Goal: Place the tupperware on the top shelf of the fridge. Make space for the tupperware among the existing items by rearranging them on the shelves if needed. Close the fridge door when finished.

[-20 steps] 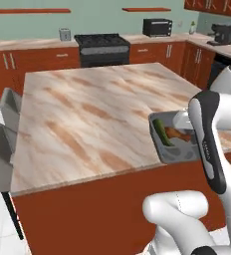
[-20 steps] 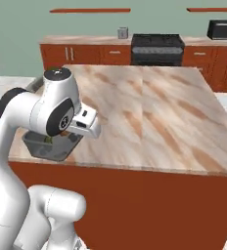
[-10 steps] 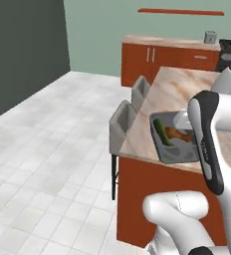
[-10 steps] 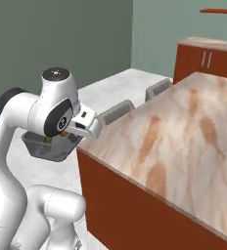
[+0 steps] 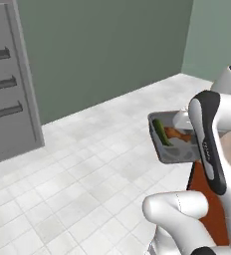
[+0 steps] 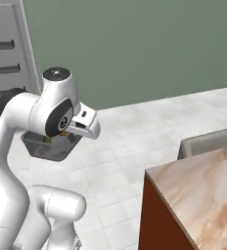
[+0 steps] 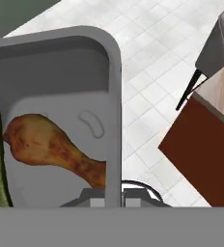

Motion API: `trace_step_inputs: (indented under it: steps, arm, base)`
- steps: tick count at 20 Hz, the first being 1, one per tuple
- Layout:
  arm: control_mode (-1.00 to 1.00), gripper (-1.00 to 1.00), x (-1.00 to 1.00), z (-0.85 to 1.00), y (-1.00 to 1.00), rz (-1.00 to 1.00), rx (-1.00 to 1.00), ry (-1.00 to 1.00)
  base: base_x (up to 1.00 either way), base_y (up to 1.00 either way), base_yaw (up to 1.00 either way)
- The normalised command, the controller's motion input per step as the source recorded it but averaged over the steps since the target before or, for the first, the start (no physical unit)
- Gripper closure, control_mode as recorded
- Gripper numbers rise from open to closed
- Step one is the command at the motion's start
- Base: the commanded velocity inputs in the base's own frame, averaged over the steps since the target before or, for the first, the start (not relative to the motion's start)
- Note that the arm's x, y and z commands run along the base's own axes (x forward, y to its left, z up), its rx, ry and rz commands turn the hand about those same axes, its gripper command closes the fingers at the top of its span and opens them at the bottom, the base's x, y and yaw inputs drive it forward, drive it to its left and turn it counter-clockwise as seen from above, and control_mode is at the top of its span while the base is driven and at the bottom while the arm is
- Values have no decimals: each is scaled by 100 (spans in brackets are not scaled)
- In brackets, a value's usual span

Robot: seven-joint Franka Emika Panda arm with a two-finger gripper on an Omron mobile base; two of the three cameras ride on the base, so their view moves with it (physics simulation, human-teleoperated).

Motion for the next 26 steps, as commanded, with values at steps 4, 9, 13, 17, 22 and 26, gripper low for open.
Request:
trace_step_inputs:
  steps: [4,9,13,17,22,26]
  arm:
    - [100,100,0,0,0,0,0,0]
    - [100,100,0,0,0,0,0,0]
    - [100,100,0,0,0,0,0,0]
    - [100,100,0,0,0,0,0,0]
    - [100,100,0,0,0,0,0,0]
    - [100,100,0,0,0,0,0,0]
  base:
    - [85,66,57]
    - [86,53,59]
    - [44,30,75]
    - [33,8,82]
    - [41,-1,80]
    - [31,-23,77]
